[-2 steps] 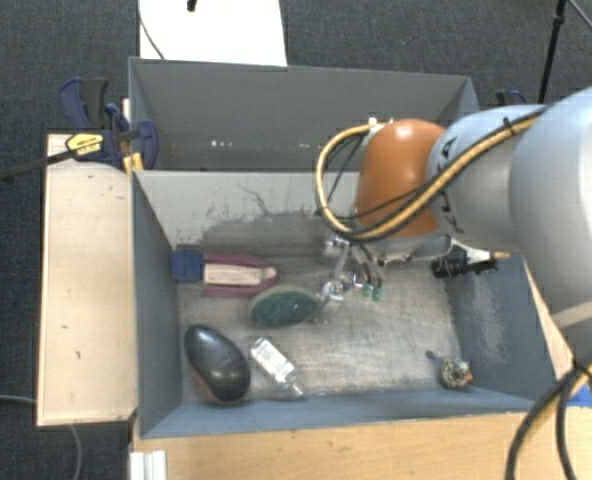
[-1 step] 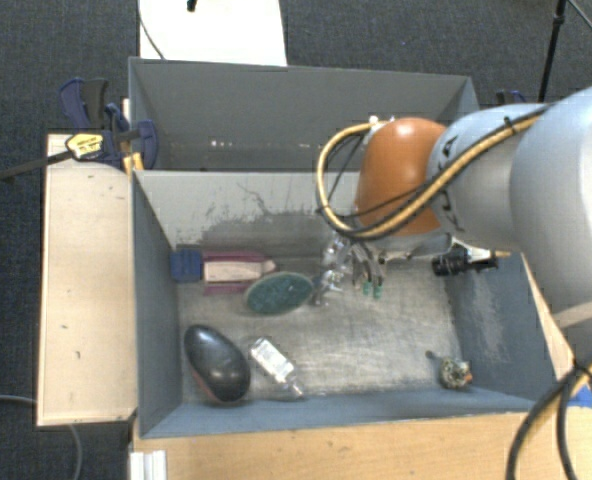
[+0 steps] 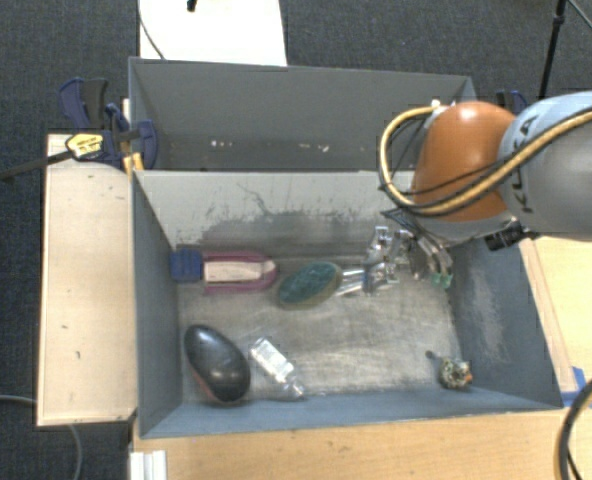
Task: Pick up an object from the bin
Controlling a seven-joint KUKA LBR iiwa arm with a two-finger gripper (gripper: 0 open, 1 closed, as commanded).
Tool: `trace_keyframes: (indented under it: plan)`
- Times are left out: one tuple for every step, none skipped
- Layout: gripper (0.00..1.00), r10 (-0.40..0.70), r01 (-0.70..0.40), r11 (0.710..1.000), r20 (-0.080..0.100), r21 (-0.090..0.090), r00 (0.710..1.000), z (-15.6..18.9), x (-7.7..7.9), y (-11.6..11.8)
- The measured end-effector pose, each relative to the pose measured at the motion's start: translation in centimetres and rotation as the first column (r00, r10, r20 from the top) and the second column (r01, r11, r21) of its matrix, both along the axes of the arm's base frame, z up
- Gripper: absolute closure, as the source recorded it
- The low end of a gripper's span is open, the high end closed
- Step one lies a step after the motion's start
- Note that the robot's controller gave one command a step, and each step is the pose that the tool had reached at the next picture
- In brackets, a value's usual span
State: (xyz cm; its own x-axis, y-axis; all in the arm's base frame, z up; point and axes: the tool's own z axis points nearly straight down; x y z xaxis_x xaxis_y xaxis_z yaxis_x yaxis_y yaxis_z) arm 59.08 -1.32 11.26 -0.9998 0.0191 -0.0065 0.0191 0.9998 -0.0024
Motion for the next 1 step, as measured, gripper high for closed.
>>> trace_keyframes:
  plan:
    - [1.0,0.043,-0.043,0.999,0.005,0.002,0.999,9.18,0.28,0.19]
